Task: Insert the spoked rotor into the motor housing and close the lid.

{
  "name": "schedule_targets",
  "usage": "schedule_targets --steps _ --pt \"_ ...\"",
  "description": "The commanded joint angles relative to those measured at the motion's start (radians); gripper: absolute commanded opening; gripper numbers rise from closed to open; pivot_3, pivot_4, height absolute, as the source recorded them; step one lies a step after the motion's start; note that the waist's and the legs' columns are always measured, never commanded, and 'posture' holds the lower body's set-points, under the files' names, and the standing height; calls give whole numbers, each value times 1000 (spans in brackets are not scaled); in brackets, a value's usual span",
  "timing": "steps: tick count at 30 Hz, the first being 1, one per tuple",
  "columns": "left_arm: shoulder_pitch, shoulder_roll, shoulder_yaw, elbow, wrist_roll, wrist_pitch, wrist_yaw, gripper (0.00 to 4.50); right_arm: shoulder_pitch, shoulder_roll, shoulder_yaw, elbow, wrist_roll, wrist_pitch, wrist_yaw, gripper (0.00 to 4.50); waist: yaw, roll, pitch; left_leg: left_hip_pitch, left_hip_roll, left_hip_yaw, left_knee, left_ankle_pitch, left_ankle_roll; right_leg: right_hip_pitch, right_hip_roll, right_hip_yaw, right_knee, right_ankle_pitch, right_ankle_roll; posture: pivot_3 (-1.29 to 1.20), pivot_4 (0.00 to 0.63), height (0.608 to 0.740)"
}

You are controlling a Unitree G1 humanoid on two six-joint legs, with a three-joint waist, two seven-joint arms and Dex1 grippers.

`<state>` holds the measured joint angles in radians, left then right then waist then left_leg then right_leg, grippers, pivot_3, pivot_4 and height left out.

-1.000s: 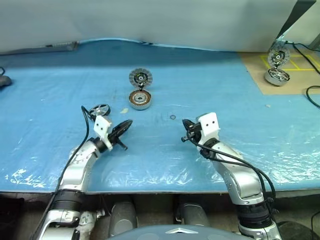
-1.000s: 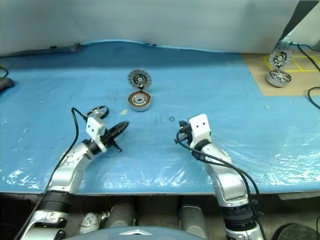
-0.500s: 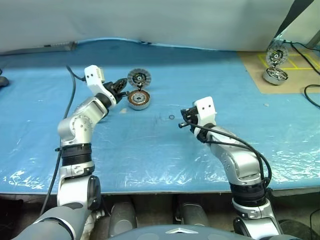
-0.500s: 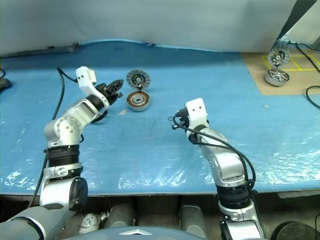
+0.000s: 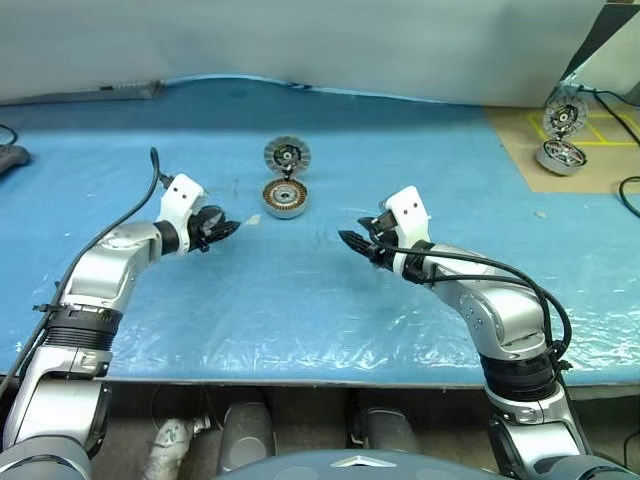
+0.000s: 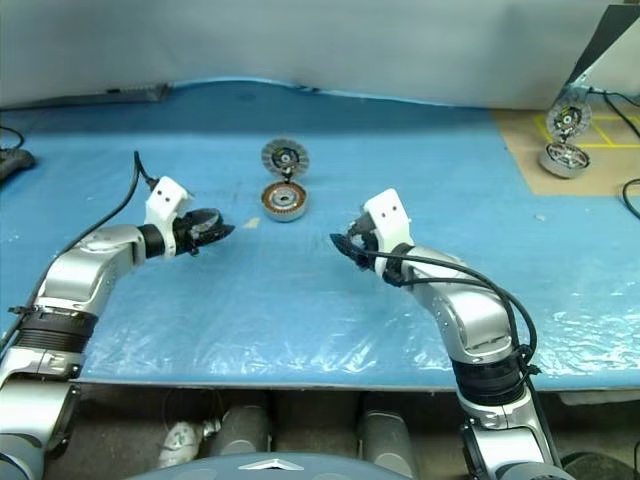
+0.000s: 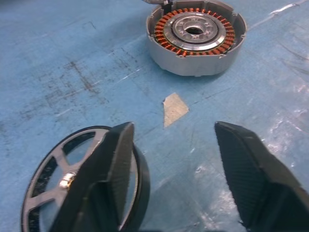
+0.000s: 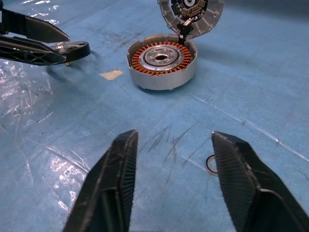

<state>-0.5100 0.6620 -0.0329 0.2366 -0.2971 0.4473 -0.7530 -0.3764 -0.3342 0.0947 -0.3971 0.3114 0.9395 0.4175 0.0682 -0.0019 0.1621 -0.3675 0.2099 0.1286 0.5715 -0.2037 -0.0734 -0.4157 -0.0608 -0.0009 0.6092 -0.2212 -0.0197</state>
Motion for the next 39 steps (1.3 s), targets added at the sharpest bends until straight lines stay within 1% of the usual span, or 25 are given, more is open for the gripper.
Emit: schedule_targets --steps 1,2,3,17,21,23,26,30,35,39 --pt "-2 -16 35 12 10 -69 -10 4102 8 -3 13 6 -17 -48 -4 3776 2 0 0 0 0 0 0 0 0 0 0 0 0 0 0 0 150 740" --pt "3 -22 36 11 10 -71 -12 4433 9 -1 15 6 -17 -52 -6 4098 2 0 0 0 0 0 0 0 0 0 0 0 0 0 0 0 150 740" --pt "6 -31 40 10 7 -73 -8 4500 8 2 15 8 -17 -55 -8 4464 2 0 0 0 0 0 0 0 0 0 0 0 0 0 0 0 150 740" --pt "14 -60 65 5 20 -99 11 4500 -39 4 35 44 -72 -89 -37 4489 1 0 0 0 0 0 0 0 0 0 0 0 1 0 0 0 150 740" --pt "24 -97 107 5 23 -186 65 4500 -156 -5 97 133 -114 -70 -17 4489 -3 0 0 0 0 0 1 0 0 0 0 0 1 0 0 0 150 740" --pt "38 -111 121 2 7 -186 65 4500 -247 -10 131 226 -136 -75 14 4489 -5 0 0 1 0 0 1 0 -1 0 0 1 2 0 0 0 150 740" --pt "92 -117 128 -29 1 -217 47 4500 -420 3 188 426 -167 -82 72 4489 -17 0 0 1 0 0 1 1 -1 0 0 1 4 0 0 0 150 740" --pt "159 -119 133 -92 -11 -206 36 4500 -632 65 249 746 -225 -167 138 4489 -23 0 0 -1 1 0 1 1 -1 -3 0 0 6 -1 -2 0 150 740" --pt "219 -126 136 -198 -33 -153 38 4500 -794 160 311 1049 -291 -329 249 4489 -24 0 0 -4 2 0 1 1 -1 -5 0 -3 9 -2 -5 0 150 740" --pt "264 -121 127 -280 -35 -117 41 4500 -871 227 324 1203 -335 -440 315 4489 -25 0 0 -5 5 0 2 0 -1 -6 0 -6 11 -4 -7 0 150 740"
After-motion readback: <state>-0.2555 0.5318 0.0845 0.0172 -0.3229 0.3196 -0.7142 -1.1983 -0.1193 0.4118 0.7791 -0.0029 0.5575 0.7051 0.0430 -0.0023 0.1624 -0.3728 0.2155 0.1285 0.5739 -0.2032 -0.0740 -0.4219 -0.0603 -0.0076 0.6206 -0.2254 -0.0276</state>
